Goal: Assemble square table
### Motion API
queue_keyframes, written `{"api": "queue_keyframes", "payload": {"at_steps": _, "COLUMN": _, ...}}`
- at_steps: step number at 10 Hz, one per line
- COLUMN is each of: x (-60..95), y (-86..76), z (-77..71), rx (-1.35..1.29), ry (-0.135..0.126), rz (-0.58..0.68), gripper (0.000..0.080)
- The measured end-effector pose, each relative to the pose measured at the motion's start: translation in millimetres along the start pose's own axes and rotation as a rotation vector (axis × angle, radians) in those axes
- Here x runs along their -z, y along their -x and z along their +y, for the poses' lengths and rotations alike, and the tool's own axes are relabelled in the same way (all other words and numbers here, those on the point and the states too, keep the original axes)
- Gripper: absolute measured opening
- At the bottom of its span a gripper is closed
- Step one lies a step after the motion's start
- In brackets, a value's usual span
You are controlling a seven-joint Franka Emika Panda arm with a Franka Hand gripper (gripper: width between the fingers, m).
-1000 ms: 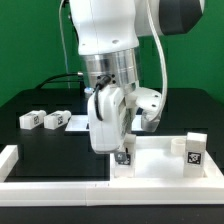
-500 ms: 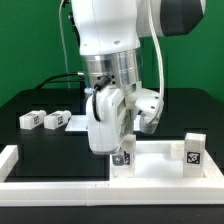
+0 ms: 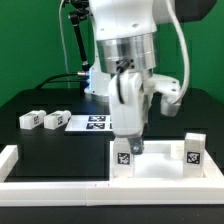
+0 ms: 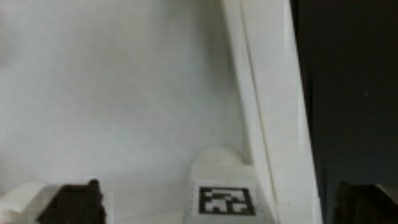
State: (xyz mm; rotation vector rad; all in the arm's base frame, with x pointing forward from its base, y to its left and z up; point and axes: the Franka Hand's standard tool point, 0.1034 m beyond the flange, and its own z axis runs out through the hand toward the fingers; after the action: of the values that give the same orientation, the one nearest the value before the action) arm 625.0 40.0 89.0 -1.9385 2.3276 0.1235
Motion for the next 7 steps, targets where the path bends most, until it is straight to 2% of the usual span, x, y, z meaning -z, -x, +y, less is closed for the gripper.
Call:
{"api": "queue_keyframes", "payload": {"at_steps": 1, "x": 3.7, "y": 11.5, "z": 5.1, "rx": 0.022, "ry": 0.020, "rz": -0.008, "gripper": 0.0649}}
{"api": "queue_keyframes", "payload": {"at_steps": 2, "x": 5.2, "y": 20.7, "z": 7.4, "rx": 0.037, "ry": 0.024, "rz": -0.011, "gripper": 0.0649}}
{"api": "queue_keyframes", "payload": {"at_steps": 7, "x": 1.6, "y": 20.2, "z": 8.5, "rx": 0.044, "ry": 0.025, "rz": -0.008, "gripper": 0.0649}}
